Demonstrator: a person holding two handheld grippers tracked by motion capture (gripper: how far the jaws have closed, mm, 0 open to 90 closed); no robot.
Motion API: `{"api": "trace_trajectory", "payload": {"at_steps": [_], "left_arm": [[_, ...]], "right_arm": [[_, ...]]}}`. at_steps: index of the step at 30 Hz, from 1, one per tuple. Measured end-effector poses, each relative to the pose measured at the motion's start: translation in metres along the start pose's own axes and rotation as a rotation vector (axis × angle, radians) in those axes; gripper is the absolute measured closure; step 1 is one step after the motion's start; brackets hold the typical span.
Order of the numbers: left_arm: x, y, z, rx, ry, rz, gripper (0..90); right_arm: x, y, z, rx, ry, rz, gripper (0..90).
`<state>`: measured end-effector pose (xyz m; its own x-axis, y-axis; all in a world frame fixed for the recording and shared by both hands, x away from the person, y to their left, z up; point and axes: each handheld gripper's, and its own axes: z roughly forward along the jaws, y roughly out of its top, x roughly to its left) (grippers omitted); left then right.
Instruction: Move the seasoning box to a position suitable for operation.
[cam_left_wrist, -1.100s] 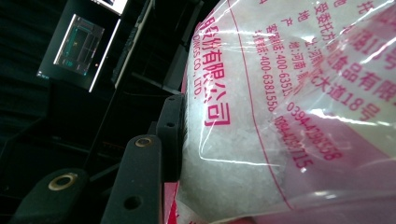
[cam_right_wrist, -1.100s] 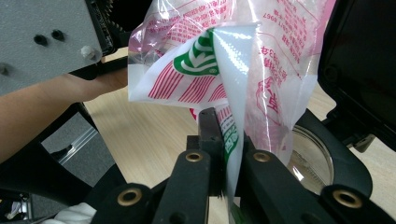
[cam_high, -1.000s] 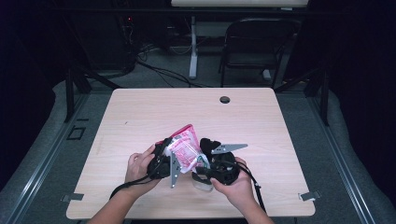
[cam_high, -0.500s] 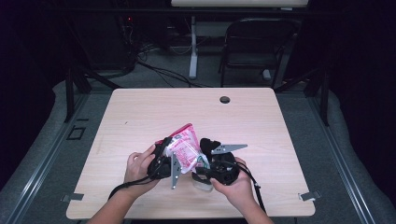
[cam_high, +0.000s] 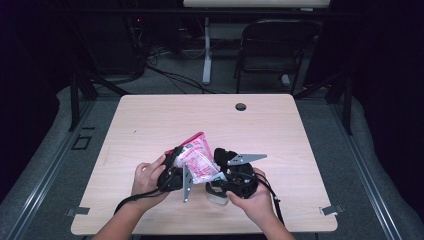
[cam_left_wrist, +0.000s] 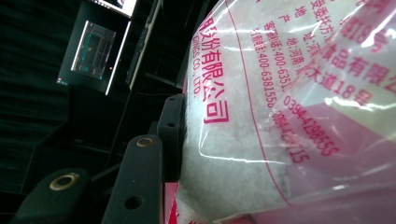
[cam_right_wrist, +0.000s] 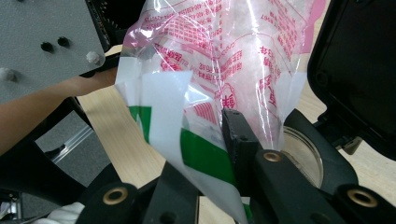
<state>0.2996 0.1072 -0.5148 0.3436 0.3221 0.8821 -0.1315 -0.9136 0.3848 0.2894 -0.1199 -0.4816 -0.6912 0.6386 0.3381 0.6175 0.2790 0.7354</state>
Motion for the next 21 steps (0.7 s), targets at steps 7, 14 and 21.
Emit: {"api": "trace_trajectory", "payload": {"at_steps": [7, 14, 21], "left_arm": [[-0.0005, 0.0008, -0.0003, -0.004, 0.005, 0.010, 65.3], [0.0006, 0.0002, -0.0003, 0.005, -0.005, 0.009, 65.4], [0.0010, 0.0016, -0.0008, -0.007, 0.010, 0.018, 65.4]], "right_arm": [[0.0009, 0.0000, -0.0028, 0.008, -0.024, -0.023, 80.7], [0.0001, -0.0013, -0.0045, 0.030, -0.039, -0.032, 79.0], [-0.0013, -0.0015, -0.0055, 0.041, -0.027, -0.024, 86.6]]}}
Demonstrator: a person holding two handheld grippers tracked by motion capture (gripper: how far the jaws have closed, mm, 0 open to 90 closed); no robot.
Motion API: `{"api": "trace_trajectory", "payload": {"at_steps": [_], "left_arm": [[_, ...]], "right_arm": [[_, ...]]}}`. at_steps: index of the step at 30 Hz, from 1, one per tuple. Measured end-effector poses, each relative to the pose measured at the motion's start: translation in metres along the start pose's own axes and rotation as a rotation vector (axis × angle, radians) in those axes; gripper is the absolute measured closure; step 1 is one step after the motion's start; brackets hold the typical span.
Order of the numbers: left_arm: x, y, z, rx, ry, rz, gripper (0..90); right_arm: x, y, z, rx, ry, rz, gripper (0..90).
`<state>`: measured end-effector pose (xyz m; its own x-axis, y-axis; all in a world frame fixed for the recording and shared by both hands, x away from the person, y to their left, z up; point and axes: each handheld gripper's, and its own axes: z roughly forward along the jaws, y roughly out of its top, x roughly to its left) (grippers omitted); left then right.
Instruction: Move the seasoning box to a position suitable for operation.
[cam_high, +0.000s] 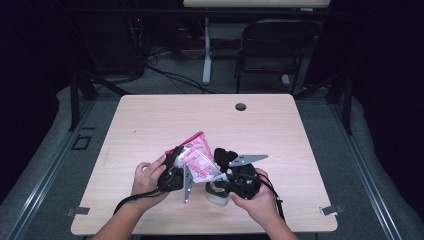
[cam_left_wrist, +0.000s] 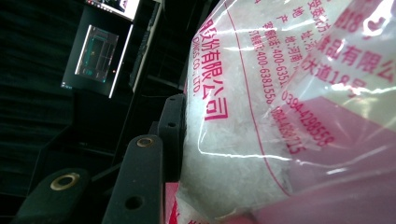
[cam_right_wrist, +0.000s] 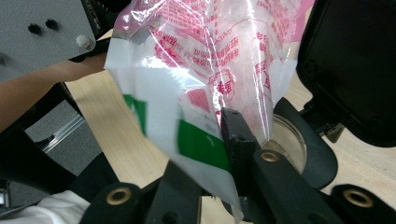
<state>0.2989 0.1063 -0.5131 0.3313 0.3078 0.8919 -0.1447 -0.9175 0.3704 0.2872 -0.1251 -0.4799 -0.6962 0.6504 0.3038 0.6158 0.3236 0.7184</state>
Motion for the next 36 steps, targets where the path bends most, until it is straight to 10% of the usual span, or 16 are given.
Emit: {"api": "trace_trajectory", "payload": {"at_steps": [36], "left_arm": [[0.0004, 0.0060, -0.0064, -0.006, 0.068, 0.110, 65.4]], "right_arm": [[0.0011, -0.0019, 0.0001, 0.007, 0.014, 0.010, 89.4]]}}
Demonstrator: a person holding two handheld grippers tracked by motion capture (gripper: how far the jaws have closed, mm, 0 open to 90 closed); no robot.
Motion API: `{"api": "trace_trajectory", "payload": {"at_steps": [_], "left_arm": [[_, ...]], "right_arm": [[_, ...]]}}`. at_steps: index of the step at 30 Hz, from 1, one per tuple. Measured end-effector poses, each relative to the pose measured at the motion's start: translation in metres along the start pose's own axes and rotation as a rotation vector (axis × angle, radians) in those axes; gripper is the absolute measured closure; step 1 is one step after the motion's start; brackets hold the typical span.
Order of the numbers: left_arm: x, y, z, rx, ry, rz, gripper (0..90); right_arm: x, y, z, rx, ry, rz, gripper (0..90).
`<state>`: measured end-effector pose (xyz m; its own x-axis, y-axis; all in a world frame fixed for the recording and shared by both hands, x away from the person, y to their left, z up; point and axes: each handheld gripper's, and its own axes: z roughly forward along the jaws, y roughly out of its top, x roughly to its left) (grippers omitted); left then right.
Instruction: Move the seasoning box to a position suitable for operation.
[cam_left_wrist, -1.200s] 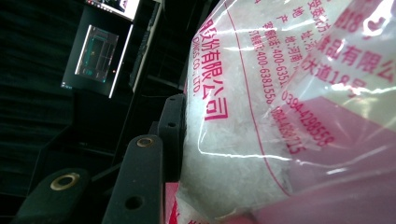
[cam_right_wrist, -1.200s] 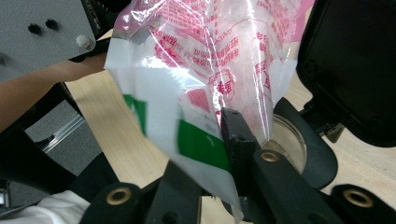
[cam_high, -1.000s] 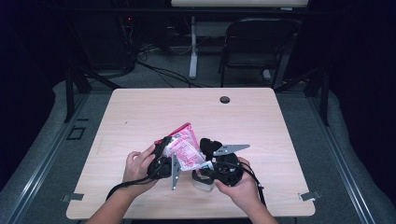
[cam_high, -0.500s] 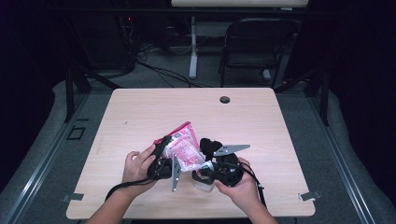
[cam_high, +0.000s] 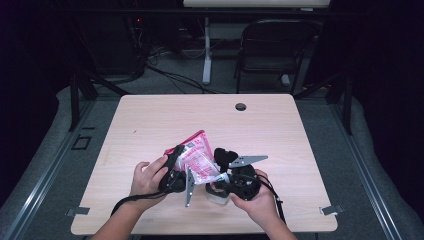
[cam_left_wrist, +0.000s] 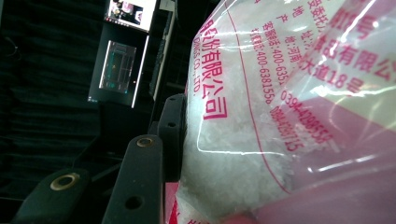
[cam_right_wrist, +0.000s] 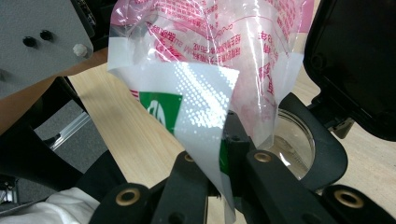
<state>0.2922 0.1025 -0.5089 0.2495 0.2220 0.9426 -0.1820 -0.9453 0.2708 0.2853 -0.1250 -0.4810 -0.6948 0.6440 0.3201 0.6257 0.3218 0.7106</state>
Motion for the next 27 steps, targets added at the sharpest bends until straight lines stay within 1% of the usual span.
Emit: {"api": "trace_trajectory", "payload": {"at_steps": [3, 6, 9, 17, 27], "left_arm": [[0.0000, 0.0001, -0.0004, 0.006, -0.006, 0.001, 65.4], [0.0002, 0.0007, -0.0009, 0.004, -0.001, 0.015, 65.4], [0.0000, 0.0006, -0.0012, 0.005, 0.000, 0.015, 65.5], [0.0008, 0.0010, -0.0033, 0.001, 0.015, 0.036, 65.5], [0.0007, 0.0017, -0.0044, -0.007, 0.037, 0.053, 65.5]], "right_arm": [[0.0001, -0.0001, -0.0003, -0.001, 0.000, 0.000, 89.4], [0.0002, -0.0003, -0.0004, 0.000, -0.002, 0.002, 89.4], [0.0004, -0.0003, -0.0006, -0.002, 0.001, 0.003, 89.4], [0.0016, 0.0001, -0.0018, 0.004, -0.002, -0.007, 89.4], [0.0010, 0.0001, -0.0012, 0.002, 0.006, 0.001, 89.4]]}}
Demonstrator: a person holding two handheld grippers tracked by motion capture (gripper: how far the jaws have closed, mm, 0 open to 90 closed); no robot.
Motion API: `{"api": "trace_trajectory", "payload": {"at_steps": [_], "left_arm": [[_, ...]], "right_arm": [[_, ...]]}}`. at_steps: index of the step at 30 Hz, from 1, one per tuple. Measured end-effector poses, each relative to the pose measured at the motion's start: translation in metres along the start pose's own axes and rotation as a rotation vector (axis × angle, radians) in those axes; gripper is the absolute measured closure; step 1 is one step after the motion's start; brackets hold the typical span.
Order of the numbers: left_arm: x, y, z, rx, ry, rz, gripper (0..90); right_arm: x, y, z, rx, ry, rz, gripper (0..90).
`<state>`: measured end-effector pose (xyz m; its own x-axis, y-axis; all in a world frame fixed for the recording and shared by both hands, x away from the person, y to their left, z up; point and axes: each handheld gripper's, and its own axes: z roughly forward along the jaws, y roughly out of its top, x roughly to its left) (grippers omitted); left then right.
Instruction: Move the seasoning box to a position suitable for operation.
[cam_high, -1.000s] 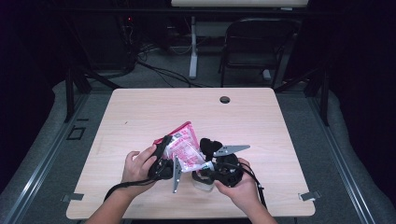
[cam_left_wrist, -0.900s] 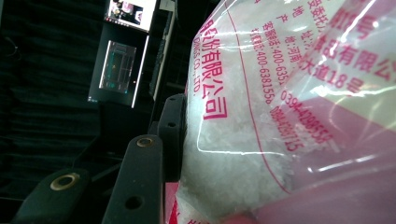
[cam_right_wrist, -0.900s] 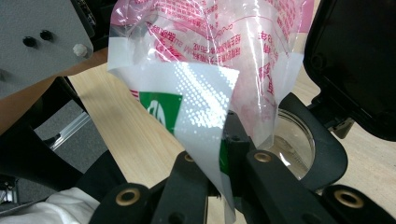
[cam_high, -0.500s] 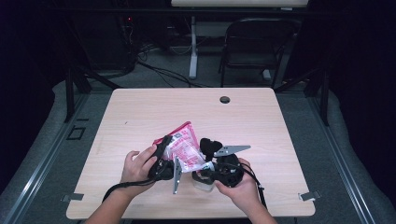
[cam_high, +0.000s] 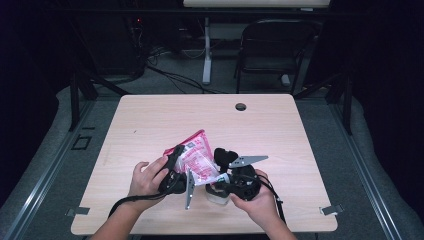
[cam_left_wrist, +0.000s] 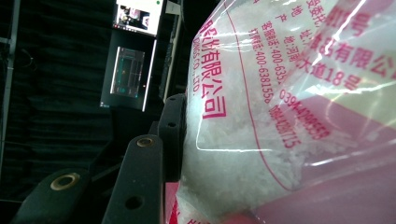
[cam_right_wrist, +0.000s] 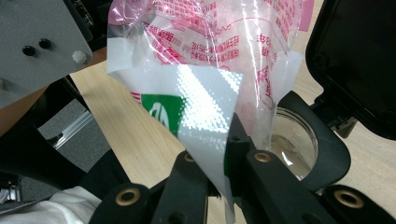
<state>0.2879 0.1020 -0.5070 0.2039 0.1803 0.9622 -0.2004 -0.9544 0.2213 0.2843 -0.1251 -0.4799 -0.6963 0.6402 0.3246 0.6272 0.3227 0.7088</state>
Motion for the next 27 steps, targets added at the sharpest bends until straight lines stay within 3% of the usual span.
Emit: {"api": "trace_trajectory", "payload": {"at_steps": [27], "left_arm": [[0.0028, 0.0031, -0.0025, -0.008, 0.023, 0.016, 65.4]], "right_arm": [[0.0012, 0.0001, -0.0008, -0.001, 0.003, 0.002, 89.6]]}}
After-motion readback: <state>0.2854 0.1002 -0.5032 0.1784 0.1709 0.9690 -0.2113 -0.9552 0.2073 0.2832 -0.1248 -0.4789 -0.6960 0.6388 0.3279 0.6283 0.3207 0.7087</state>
